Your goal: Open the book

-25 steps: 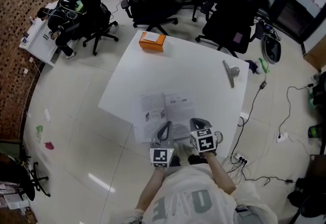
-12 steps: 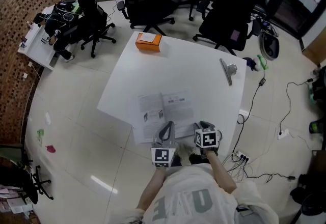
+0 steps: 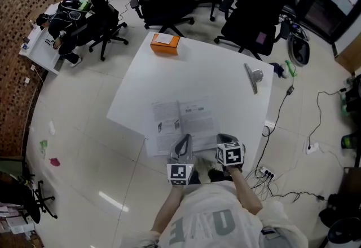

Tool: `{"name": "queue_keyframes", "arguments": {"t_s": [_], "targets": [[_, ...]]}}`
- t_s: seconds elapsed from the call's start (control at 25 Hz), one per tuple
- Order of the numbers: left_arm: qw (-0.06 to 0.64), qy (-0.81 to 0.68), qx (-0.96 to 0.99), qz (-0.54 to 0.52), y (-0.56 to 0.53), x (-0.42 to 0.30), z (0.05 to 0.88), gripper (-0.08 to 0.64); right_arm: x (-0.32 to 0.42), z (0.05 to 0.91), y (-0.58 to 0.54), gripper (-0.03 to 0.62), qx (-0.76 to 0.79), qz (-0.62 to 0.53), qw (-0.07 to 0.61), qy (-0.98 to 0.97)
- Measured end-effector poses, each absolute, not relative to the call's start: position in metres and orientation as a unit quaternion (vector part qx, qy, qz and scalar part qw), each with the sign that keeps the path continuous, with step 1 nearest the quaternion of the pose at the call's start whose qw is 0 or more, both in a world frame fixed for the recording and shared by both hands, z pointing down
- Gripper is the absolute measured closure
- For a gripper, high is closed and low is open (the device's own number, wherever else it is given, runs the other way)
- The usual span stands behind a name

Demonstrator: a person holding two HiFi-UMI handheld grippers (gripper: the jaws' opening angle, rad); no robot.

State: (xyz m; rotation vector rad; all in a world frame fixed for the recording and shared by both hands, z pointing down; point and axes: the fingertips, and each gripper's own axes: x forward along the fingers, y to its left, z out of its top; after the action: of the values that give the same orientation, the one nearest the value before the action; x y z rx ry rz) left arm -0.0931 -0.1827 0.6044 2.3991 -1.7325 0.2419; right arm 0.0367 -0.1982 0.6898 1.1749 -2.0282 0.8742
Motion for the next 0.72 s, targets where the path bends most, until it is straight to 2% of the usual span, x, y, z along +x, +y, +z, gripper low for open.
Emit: {"name": "queue_keyframes", "arguments": {"t_s": [0.24,0.44,0.6,0.68,0.72], "targets": [[0.077,-0.564,0.818,0.079,-0.178,-0.081,0.600,0.545,0.024,0.658,-0.199,0.590,0.434,0.331,0.274,-0.792],[0.073,-0.483,0.865,0.117,-0.160,-0.039,0.616,0.545,0.014,0.653,-0.201,0.589,0.421,0.331,0.269,-0.800],[0.113,-0.388,0.902,0.154,-0.142,-0.001,0.645,0.543,0.013,0.658,-0.203,0.589,0.420,0.334,0.269,-0.800],[0.136,-0.367,0.904,0.170,-0.137,0.009,0.657,0.388,0.012,0.660,-0.203,0.589,0.420,0.340,0.265,-0.799],[0.139,-0.365,0.903,0.177,-0.138,0.012,0.660,0.374,0.011,0.660,-0.203,0.589,0.420,0.341,0.263,-0.799]]}}
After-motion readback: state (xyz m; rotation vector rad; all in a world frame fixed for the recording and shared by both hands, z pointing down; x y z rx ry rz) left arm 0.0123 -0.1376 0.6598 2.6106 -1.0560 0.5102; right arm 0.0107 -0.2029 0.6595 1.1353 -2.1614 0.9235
